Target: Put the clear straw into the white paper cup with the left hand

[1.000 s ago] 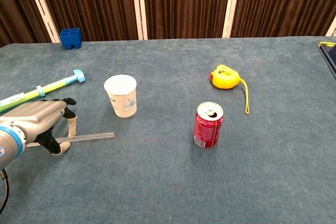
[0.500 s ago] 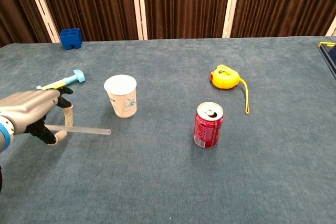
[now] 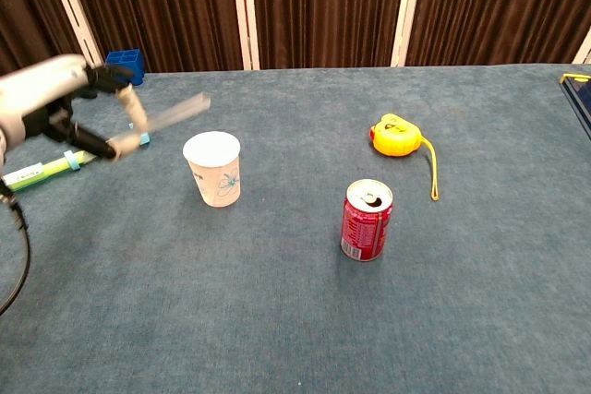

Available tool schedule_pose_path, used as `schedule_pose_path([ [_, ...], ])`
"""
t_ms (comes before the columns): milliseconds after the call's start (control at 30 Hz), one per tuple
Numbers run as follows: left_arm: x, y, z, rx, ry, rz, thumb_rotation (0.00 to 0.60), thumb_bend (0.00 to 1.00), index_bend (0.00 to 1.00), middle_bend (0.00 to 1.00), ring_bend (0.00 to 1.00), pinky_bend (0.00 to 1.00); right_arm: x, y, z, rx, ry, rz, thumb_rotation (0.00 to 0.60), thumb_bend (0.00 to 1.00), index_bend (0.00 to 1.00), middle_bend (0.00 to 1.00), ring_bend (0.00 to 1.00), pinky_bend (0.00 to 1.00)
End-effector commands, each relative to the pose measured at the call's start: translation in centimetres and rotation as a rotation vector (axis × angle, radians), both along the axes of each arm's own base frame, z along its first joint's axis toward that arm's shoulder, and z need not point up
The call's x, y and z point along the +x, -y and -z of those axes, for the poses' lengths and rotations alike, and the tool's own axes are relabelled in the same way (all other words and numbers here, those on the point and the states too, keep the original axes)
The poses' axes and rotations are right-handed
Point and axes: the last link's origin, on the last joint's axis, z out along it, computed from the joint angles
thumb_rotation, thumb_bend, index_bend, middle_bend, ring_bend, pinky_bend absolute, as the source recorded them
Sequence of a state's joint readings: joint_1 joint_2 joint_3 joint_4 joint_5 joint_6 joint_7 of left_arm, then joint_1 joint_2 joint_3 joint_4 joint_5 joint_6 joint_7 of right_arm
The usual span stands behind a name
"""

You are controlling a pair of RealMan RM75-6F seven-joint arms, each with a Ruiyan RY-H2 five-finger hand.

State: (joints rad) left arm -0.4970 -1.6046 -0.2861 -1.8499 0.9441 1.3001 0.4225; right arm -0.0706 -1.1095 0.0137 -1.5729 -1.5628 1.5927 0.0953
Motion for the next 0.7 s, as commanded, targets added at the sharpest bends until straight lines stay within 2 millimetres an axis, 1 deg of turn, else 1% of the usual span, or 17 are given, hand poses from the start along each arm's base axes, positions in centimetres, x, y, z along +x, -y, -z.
schedule_pose_path([
  [33,2.4,-1.4,-0.8,-0.019,0.234,-0.006,0.6,0.46,0.54,0.0,0.0,0.0,0.0,0.0,0.0,0.002,0.002,0.001,0.6,0.15,0.09,0.0,0.0,0.0],
  [167,3.5,-2.9,-0.4,-0.086,0.45,-0.056,0.6,0.46,0.54,0.0,0.0,0.0,0.0,0.2,0.0,0.006,0.009,0.005,0.6,0.15,0.09,0.0,0.0,0.0],
  [267,3.7,-4.2,0.1,-0.109,0.56,-0.097,0.6,0.46,0.54,0.0,0.0,0.0,0.0,0.3,0.0,0.009,0.014,0.007,0.6,0.15,0.09,0.0,0.0,0.0],
  [433,3.5,-5.7,1.1,-0.123,0.618,-0.127,0.6,0.46,0.54,0.0,0.0,0.0,-0.1,0.2,-0.1,0.012,0.022,0.007,0.6,0.15,0.09,0.0,0.0,0.0],
  [600,3.0,-6.2,2.1,-0.132,0.645,-0.14,0.6,0.46,0.54,0.0,0.0,0.0,-0.1,0.2,-0.1,0.012,0.024,0.006,0.6,0.15,0.09,0.0,0.0,0.0],
  [700,2.8,-6.4,2.6,-0.152,0.717,-0.168,0.6,0.46,0.54,0.0,0.0,0.0,-0.1,0.2,-0.1,0.012,0.023,0.005,0.6,0.15,0.09,0.0,0.0,0.0],
])
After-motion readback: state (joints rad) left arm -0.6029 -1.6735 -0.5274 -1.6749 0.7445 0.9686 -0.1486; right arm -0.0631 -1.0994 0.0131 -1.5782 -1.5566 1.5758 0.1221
